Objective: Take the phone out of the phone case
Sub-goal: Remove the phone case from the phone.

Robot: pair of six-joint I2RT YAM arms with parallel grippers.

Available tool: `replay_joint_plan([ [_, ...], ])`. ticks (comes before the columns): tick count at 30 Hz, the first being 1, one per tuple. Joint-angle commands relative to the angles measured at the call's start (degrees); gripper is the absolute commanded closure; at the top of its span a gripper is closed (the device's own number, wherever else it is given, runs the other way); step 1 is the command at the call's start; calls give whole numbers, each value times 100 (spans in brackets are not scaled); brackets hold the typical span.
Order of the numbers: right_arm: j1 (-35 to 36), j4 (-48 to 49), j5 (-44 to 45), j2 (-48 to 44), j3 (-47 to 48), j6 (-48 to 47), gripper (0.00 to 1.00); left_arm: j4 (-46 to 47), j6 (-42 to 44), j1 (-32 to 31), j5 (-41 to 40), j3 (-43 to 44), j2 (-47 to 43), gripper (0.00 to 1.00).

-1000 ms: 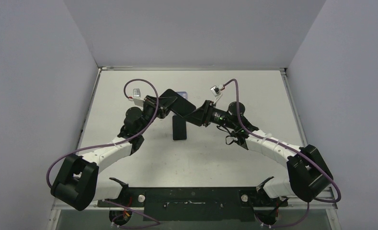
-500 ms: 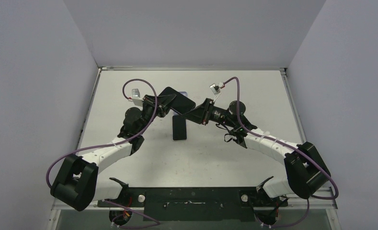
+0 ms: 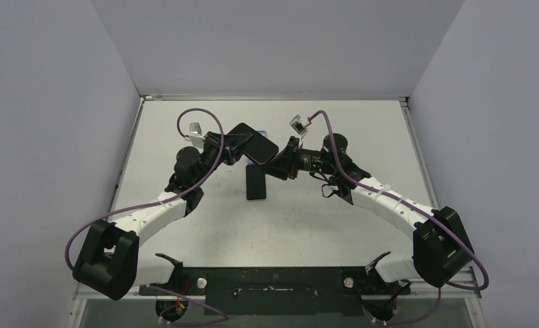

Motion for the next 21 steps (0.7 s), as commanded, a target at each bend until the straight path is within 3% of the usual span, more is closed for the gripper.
replay_joint_plan([
  [1,59,-389,382,19,451,-1528,100,111,-48,-223,1421,418,17,100],
  [7,58,-844,543,58,559,-1877,100,69,237,-81,1769,557,33,100],
  [12,-79,-1185,375,-208,344,-1972,98,-330,1139,310,2197,730,-42,100],
  [15,-228,-1647,43,-402,276,-2115,90,-607,1896,515,2615,880,6,100],
  [21,-266,-2429,-636,-788,262,-2797,60,-1397,3455,707,3513,1350,127,100],
])
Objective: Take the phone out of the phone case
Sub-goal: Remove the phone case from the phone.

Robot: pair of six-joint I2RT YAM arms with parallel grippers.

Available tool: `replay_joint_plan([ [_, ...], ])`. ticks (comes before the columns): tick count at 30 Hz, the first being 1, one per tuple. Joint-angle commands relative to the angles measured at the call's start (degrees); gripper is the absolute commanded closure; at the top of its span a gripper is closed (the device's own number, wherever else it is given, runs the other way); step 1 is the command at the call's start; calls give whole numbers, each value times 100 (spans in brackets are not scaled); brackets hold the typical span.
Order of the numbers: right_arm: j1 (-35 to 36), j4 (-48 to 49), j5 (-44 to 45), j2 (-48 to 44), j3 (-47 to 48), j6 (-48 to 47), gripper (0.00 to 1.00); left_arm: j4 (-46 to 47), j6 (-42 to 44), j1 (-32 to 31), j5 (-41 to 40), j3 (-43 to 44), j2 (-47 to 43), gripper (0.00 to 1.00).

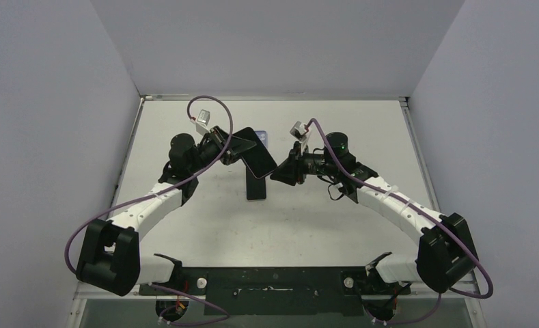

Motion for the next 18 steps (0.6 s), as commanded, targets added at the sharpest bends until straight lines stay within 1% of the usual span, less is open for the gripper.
replay_joint_plan([
  [1,0,-328,-727,-482,59,-766,54,-446,1608,97,1244,715,-1,100],
  [3,34,-463,-857,-557,84,-1005,47,-606,2071,101,1544,873,44,100],
  [7,101,-953,-939,-588,273,-1493,41,-935,2734,101,2078,1207,103,100],
  [11,159,-1119,-1161,-460,386,-1720,39,-1125,3050,101,2457,1431,105,100],
  [18,328,-1042,-1415,-279,542,-1823,40,-859,2993,71,2915,1465,83,100],
])
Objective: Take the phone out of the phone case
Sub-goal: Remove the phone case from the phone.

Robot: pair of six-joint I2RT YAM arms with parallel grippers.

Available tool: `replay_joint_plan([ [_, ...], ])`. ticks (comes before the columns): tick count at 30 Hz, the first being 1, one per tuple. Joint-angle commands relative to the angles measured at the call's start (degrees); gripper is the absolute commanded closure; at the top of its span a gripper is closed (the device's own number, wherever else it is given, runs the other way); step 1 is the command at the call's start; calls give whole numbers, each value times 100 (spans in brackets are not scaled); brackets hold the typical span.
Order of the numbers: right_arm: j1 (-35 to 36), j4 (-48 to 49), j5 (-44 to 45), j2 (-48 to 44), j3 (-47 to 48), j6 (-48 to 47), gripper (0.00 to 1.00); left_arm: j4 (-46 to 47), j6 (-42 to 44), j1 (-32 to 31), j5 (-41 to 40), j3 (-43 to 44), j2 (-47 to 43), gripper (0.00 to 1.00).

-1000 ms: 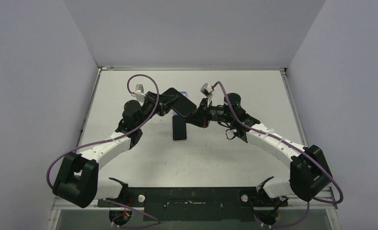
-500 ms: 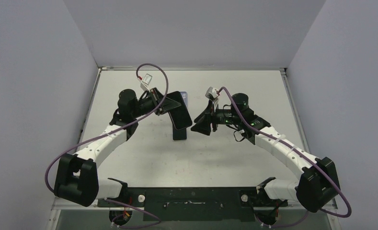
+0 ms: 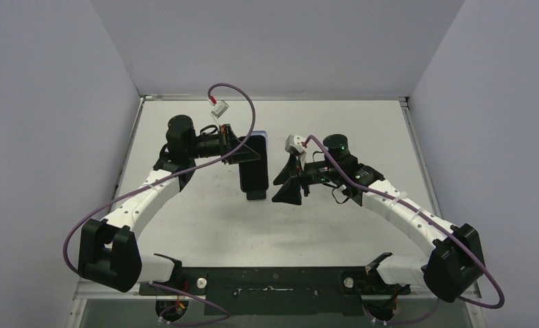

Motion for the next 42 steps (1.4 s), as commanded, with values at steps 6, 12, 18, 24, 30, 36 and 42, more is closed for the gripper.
replay_joint_plan([
  [6,278,255,-455,279,508,-308,43,749,-70,-101,669,253,-111,100],
  [12,443,258,-484,531,663,-304,49,1095,-315,-204,757,216,-147,100],
  [18,496,251,-498,559,727,-409,69,1233,-456,-246,903,214,-191,100],
  [24,534,74,-306,492,795,-806,98,1756,-1069,-255,1079,139,-170,100],
  [30,710,-803,135,604,1260,-1836,100,2260,-1980,-272,1226,21,-52,100],
  [36,1072,-1539,1192,773,1727,-2777,100,3058,-2731,-372,1337,-107,49,100],
  [42,1398,-1637,2082,775,1798,-3236,100,3628,-3228,-437,1376,-278,107,100],
])
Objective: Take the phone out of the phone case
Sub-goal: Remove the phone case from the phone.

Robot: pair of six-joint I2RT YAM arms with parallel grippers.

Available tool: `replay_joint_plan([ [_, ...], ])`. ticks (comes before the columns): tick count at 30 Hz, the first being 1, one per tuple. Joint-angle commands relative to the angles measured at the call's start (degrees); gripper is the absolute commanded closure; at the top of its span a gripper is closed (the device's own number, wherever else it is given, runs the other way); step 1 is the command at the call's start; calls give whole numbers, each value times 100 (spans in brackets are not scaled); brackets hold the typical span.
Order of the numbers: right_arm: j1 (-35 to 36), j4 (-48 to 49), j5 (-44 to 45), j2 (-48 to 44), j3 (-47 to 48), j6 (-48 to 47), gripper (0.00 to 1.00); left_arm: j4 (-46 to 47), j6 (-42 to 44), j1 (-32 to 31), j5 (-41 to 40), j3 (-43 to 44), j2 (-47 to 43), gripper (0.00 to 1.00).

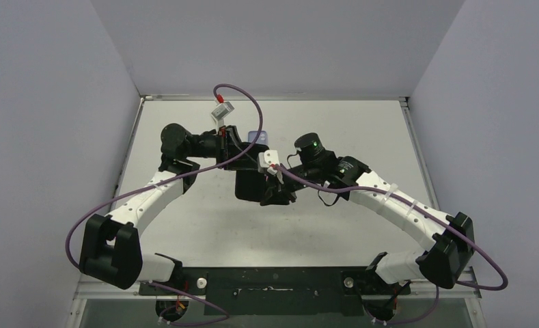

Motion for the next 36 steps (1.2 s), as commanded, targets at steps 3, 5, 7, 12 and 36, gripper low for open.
replay_joint_plan([
  [3,208,779,1672,75,118,-921,100,710,-1195,-234,-175,-112,-13,100],
  [5,208,1055,1813,-7,-3,-832,100,780,-1234,-240,-175,-125,-24,100],
  [7,198,1311,1987,-73,-145,-626,100,806,-1223,-239,-172,-136,-42,100],
  [12,-9,2139,2824,-203,-592,237,100,850,-1226,-239,-175,-169,-27,100],
  [36,-1074,2272,1710,-1235,-1307,3746,26,-697,574,366,-3194,-452,223,100],
])
